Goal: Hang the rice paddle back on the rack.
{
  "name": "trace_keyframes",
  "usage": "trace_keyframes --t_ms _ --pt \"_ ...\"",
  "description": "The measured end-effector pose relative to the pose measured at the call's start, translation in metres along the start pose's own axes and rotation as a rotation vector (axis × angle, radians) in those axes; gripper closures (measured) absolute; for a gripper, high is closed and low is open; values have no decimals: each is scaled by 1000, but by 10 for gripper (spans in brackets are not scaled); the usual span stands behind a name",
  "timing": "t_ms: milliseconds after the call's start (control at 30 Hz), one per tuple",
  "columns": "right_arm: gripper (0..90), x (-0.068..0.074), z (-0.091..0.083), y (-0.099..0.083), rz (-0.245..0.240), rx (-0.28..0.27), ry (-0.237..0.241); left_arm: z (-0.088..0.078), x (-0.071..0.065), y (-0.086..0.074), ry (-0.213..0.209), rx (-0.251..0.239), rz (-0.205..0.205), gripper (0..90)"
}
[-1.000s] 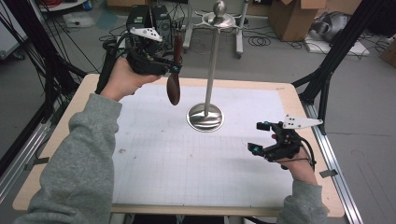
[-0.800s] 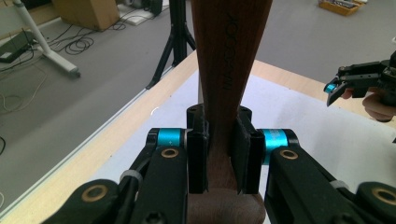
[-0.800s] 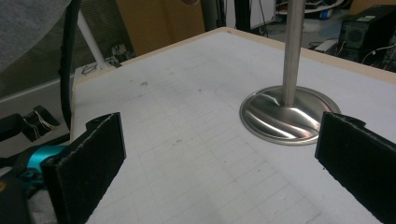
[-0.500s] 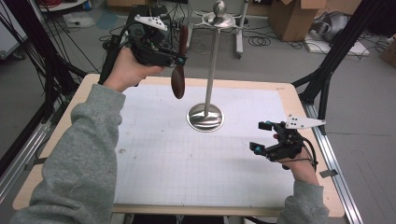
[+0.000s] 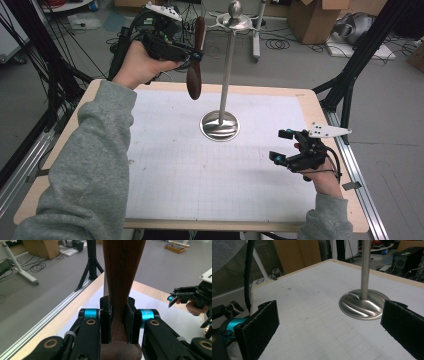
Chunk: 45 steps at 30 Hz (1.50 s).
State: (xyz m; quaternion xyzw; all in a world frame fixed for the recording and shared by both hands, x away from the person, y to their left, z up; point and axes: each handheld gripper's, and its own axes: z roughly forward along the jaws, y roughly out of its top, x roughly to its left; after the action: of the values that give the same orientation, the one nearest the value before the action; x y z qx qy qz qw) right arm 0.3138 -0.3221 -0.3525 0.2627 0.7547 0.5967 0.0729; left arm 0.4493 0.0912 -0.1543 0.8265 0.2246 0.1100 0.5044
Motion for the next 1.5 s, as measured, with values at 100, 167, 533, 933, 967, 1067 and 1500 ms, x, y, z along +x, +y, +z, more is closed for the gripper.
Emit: trace_keyframes --t_ms 100,167,533,933,967,1067,1500 --pt "4 -1 -2 0 -2 -7 -3 1 1 1 -4 0 -5 774" --pt "4 -1 -2 0 2 -7 -4 2 1 1 -6 3 -5 775" --pt "4 -1 -5 0 2 -20 -5 8 1 1 -14 5 -2 774" --pt "4 -2 -6 0 3 -20 -7 11 5 0 -23 4 -12 774" --pt "4 -3 -7 0 4 -22 -7 12 5 0 -23 7 -10 774" --pt "4 -3 -7 0 4 -23 -8 13 4 1 -25 6 -9 774" --pt "4 -3 -7 0 7 -26 -9 19 3 1 -21 13 -8 774"
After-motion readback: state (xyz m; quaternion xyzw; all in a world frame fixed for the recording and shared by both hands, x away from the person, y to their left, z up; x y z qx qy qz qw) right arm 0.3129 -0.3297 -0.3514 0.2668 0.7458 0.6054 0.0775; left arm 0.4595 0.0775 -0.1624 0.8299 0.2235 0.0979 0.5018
